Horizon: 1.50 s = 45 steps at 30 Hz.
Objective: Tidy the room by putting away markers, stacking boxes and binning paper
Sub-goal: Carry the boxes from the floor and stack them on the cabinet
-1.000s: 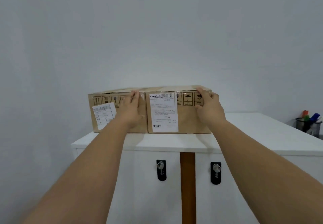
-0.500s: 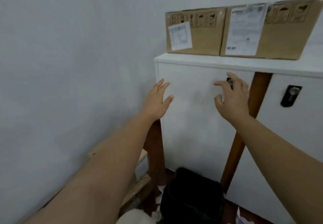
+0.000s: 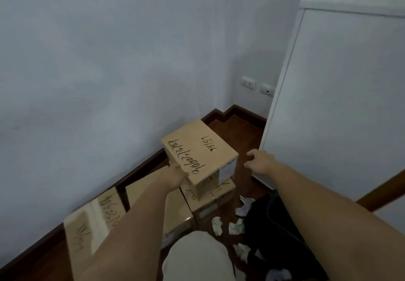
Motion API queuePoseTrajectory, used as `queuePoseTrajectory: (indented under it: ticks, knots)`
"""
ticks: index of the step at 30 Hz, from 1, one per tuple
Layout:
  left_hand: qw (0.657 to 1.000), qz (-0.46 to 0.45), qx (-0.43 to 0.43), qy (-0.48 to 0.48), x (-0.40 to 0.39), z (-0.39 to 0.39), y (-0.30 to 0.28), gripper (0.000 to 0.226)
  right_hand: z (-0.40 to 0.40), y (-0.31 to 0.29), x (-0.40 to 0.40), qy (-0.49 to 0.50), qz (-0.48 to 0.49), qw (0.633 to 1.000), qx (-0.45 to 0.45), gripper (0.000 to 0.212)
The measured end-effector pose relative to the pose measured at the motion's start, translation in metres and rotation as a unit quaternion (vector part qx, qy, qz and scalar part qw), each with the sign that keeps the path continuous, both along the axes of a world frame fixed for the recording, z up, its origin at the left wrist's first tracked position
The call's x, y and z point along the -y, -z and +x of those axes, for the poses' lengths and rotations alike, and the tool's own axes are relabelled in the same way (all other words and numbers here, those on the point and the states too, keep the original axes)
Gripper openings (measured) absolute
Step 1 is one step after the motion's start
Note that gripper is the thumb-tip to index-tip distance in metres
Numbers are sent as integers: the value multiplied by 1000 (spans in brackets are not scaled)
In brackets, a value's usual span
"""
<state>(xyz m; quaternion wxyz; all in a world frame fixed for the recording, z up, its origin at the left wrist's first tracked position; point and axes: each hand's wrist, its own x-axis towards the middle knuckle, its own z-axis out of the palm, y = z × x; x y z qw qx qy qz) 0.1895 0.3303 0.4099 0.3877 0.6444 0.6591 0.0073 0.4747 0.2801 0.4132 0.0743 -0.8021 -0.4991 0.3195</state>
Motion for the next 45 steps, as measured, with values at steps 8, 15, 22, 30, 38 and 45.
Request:
queuePoseTrajectory:
  ticks: [8, 15, 22, 30, 38, 45]
  knots:
    - [978, -93, 140, -124, -2, 5, 74, 54, -35, 118, -57, -5, -10, 1000, -17, 59]
    - [920, -83, 261, -278, -9, 25, 104, 51, -52, 116, -75, 100, 58, 992, -52, 61]
    - [909, -103, 266, -305, -9, 21, 121, 58, -47, 138, -82, 258, 88, 921, -279, 63]
    - [923, -90, 289, -237, -8, 36, 127, 56, -38, 151, -102, 289, 87, 883, -359, 84]
    - [903, -88, 239, -347, -15, 22, 130, 68, -31, 187, -89, 255, 25, 920, -296, 88]
    - [902, -34, 150, -403, -17, 13, 91, 89, -72, 127, -53, 321, 106, 849, -406, 57]
